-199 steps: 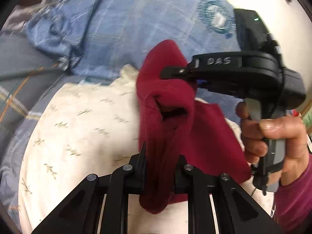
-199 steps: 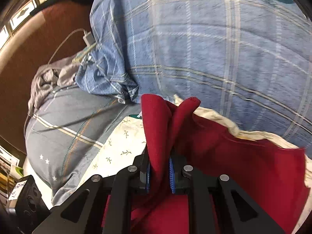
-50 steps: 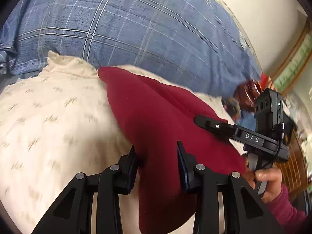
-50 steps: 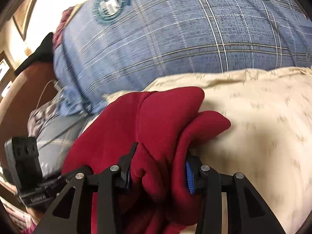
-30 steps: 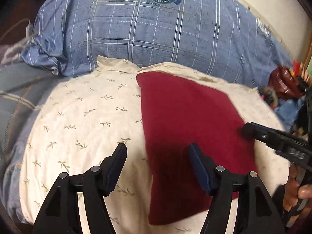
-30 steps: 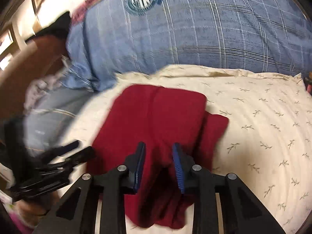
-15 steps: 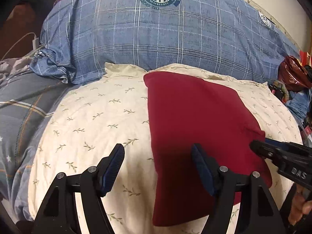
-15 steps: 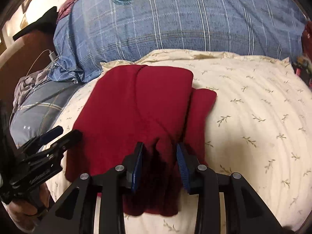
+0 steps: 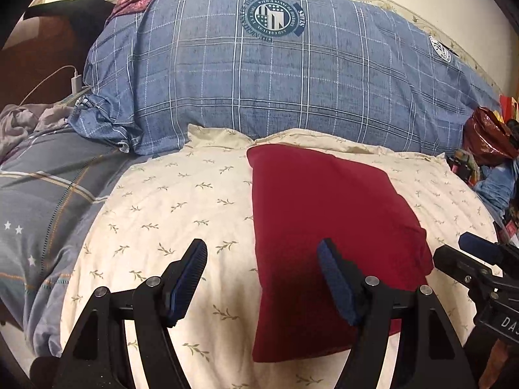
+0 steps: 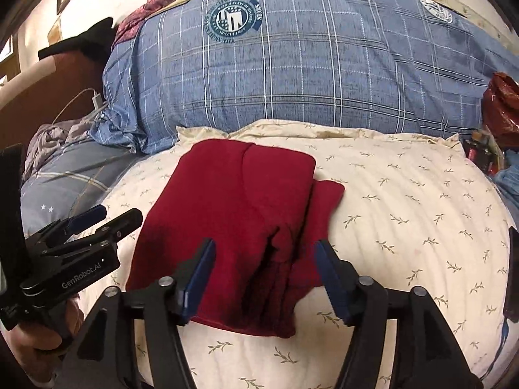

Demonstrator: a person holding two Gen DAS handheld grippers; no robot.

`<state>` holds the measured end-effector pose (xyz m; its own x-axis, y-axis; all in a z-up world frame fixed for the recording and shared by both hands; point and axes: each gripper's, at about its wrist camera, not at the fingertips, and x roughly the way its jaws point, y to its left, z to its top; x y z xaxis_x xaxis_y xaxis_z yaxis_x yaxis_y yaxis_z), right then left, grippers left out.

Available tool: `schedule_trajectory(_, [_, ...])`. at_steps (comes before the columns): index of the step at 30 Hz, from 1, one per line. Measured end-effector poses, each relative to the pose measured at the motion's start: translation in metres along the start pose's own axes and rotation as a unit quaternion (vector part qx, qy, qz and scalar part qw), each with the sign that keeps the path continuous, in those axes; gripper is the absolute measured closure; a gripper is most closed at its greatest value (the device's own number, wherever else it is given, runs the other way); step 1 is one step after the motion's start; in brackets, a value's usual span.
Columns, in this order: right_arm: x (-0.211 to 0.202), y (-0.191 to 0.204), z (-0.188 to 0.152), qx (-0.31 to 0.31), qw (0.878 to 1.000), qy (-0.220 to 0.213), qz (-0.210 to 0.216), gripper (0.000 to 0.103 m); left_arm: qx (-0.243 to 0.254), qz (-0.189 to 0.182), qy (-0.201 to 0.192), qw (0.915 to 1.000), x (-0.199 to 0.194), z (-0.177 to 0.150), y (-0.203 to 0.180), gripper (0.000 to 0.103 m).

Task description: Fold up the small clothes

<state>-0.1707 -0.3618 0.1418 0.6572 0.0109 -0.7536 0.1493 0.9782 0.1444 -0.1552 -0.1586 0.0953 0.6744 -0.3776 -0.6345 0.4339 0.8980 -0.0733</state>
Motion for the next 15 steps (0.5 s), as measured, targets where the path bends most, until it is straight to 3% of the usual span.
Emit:
schedule_trajectory(8, [-0.007,0.002,0.0,0.009,1.0,-0.008,-0.007,0.026,0.004,-0.002,0.0,1.0,-0.013,0.001,-0.001,0.032])
schedule_trajectory(15, [-0.008,0.004,0.0,0.013,1.0,-0.008,-0.007,0.024,0.005,0.0,-0.01,0.9999,-0.024,0.001,0.0,0.032])
